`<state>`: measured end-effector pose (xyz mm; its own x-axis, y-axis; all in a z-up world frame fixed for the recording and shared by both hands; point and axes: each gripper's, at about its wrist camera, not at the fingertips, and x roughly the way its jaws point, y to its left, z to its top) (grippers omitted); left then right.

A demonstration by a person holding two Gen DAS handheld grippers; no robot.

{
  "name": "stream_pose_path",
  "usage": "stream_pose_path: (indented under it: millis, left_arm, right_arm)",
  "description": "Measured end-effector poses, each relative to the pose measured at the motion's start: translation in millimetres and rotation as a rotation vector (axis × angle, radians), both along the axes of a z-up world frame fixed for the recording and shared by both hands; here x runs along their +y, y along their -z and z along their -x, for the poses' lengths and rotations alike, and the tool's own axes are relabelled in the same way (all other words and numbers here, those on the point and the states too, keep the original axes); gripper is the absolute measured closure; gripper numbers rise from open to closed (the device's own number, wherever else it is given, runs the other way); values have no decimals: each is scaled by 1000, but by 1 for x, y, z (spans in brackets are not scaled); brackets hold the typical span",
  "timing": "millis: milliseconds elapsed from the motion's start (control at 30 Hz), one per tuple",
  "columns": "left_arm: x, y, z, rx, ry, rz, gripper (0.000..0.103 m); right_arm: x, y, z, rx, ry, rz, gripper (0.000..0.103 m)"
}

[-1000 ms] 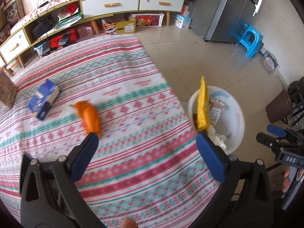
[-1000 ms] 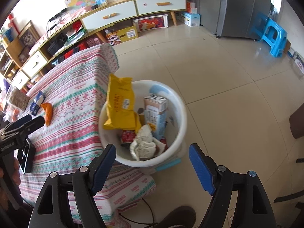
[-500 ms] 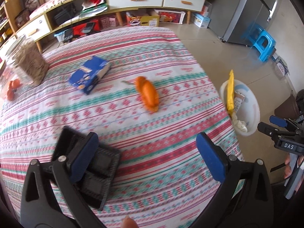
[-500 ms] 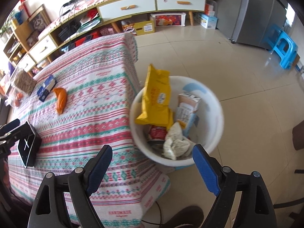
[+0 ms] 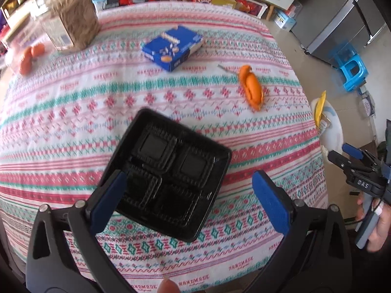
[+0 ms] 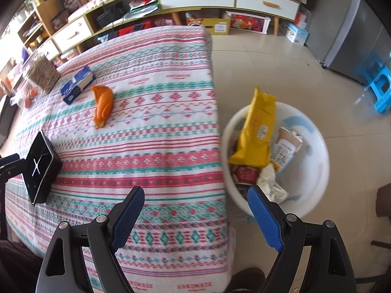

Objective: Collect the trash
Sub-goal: 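Lift the black tray with the left tool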

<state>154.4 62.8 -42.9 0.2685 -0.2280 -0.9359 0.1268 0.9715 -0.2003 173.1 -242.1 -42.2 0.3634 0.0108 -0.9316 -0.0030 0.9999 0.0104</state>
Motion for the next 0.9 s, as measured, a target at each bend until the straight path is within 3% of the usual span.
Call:
stream_pose_path:
  millis: [200, 500, 667, 900]
  left_arm:
    - [-9, 14, -2, 17, 79, -26, 2]
    - [-33, 28, -7, 7, 238, -115, 14]
    - [-36, 30, -9, -13, 240, -173, 28]
    - [-31, 49, -20, 27, 222, -222, 30]
  right_arm:
    - [15, 5, -7, 15, -23, -3, 15]
    - [28, 6, -14, 17, -40, -14, 15]
    - [31, 7, -17, 18, -38, -17, 15]
    - [37, 10, -23, 26, -41, -13, 15]
